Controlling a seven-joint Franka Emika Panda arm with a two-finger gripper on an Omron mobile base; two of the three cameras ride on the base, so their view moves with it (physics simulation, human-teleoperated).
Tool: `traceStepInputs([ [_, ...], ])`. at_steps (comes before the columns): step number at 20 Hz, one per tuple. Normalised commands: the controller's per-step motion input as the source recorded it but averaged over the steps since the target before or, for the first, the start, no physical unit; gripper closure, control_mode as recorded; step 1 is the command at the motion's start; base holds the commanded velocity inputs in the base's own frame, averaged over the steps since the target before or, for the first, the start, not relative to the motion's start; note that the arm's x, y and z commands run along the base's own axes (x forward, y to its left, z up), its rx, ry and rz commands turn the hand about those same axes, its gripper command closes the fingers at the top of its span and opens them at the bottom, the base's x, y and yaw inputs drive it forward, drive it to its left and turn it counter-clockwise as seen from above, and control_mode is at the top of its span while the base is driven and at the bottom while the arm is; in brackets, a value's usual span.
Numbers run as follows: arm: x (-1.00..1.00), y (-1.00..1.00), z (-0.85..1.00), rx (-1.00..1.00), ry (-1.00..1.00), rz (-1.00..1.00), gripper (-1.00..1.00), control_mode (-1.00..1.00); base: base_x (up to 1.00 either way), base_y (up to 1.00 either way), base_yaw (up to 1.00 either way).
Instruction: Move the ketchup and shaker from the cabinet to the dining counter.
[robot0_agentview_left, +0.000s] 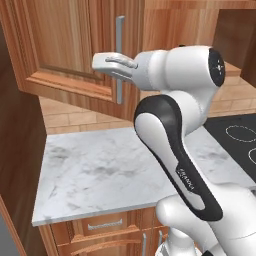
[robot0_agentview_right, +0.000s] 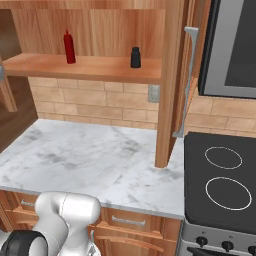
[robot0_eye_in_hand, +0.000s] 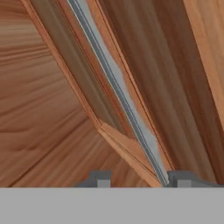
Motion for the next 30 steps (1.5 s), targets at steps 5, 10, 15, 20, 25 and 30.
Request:
traceStepInputs([
  [5, -0.25, 0.16, 0.02, -0.03, 0.01, 0.00, -1.00, -1.00, 0.00, 0.00, 0.00],
  [10, -0.33, -0.40, 0.01, 0.00, 0.00, 0.00, -1.00, -1.00, 0.00, 0.00, 0.00],
  [15, -0.28, -0.65, 0.03, 0.00, 0.00, 0.00, -1.00, -1.00, 0.00, 0.00, 0.00],
  [20, -0.23, -0.68, 0.14, 0.00, 0.02, -0.01, -1.00, -1.00, 0.00, 0.00, 0.00],
  [25, 0.16, -0.57, 0.14, 0.00, 0.11, -0.07, -1.00, -1.00, 0.00, 0.00, 0.00],
  [30, 0.49, -0.22, 0.19, 0.05, 0.21, -0.06, -1.00, -1.00, 0.00, 0.00, 0.00],
])
